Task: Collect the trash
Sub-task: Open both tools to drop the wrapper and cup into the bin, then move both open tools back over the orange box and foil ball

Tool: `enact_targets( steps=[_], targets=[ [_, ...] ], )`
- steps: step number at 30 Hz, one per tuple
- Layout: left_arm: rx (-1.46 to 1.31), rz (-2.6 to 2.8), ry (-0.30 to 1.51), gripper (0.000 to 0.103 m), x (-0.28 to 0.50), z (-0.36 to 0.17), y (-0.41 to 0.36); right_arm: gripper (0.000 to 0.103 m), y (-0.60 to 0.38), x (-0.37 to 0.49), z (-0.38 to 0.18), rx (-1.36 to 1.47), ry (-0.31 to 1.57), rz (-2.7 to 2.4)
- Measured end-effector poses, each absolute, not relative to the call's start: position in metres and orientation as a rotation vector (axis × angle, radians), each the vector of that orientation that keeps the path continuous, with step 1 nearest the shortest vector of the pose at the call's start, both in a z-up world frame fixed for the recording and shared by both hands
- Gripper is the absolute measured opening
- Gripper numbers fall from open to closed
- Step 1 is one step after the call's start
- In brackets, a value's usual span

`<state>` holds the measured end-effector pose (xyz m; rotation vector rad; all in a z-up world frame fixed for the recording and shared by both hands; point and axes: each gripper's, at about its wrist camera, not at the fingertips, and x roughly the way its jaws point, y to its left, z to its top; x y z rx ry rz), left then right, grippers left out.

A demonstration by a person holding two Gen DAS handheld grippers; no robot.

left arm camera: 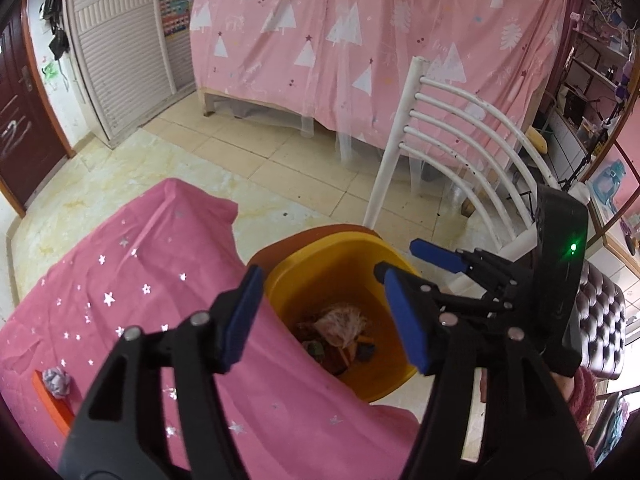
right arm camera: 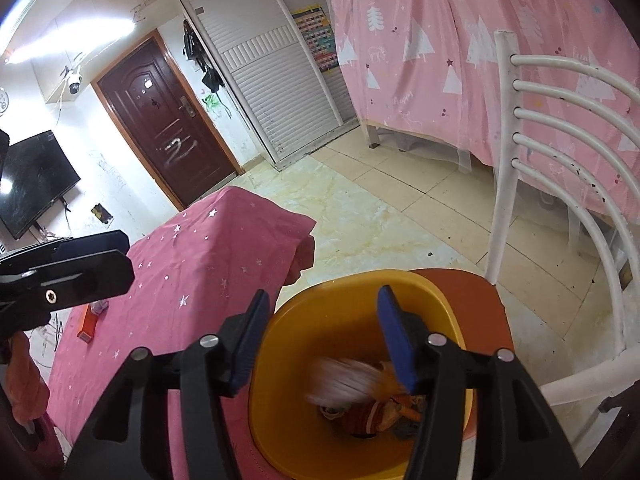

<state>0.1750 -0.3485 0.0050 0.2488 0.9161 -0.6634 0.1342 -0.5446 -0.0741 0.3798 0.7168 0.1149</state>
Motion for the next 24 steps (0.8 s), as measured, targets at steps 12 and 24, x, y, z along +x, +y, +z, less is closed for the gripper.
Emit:
enact_targets(
  steps=[12, 24],
  targets=[
    [0.210, -0.628, 0.893, 0.061, 0.178, 0.017, -0.321, 0.052, -0.526, 0.137, -0.062, 0.351, 0.708, 0.137],
    [0.162, -0.562, 0.872, 0.061, 0.182, 0.026, -0.268, 0.052, -0.479, 0.154, -0.043, 0.281, 0.715, 0.197]
  ],
)
